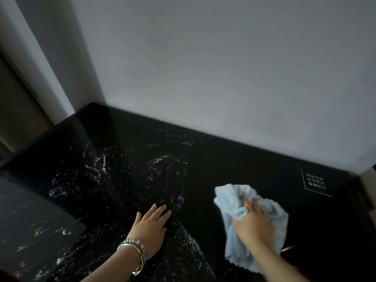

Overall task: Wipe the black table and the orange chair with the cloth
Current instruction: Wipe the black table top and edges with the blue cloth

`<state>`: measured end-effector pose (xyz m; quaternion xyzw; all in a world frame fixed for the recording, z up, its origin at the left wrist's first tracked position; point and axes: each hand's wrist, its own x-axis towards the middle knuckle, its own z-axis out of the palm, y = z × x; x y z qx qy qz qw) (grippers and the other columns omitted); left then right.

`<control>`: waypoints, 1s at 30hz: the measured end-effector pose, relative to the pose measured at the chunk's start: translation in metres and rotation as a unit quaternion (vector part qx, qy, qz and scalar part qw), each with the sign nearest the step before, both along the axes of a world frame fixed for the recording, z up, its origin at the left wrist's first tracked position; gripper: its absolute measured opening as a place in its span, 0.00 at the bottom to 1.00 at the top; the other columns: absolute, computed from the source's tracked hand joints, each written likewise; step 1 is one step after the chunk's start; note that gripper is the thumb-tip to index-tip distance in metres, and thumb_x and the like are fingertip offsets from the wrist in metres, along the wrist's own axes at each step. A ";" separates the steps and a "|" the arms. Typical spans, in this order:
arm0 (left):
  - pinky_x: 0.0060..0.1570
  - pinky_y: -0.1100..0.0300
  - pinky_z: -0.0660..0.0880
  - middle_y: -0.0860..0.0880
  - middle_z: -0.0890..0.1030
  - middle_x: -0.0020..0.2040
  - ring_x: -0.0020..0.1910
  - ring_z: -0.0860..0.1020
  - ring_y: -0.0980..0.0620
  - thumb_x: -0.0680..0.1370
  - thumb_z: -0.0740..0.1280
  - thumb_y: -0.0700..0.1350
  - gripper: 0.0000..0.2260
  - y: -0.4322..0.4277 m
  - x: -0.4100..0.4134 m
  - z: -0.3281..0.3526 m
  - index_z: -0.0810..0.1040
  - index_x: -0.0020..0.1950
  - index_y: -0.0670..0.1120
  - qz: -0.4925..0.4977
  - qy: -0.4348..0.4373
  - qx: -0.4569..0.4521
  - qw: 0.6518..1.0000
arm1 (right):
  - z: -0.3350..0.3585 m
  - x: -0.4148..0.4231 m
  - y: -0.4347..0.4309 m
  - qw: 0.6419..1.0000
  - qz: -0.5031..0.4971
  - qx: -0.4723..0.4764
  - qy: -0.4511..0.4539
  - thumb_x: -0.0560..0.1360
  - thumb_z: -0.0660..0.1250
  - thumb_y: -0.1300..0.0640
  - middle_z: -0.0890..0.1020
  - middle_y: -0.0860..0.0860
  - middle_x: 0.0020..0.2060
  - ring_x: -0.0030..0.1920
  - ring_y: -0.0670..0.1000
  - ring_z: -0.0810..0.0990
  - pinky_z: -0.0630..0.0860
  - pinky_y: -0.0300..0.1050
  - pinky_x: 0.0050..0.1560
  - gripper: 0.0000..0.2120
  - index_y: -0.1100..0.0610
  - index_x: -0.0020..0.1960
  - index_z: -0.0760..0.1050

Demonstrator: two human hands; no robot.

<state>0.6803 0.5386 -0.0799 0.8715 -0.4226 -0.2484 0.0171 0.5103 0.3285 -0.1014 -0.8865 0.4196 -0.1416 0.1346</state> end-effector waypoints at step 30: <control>0.74 0.48 0.41 0.58 0.43 0.77 0.76 0.39 0.53 0.83 0.50 0.48 0.24 0.009 -0.003 -0.001 0.47 0.77 0.55 -0.009 -0.003 -0.013 1.000 | 0.008 -0.004 0.068 0.998 -0.030 0.022 0.047 0.65 0.55 0.46 0.80 0.49 0.48 0.49 0.56 0.80 0.78 0.54 0.38 0.17 0.45 0.53 0.71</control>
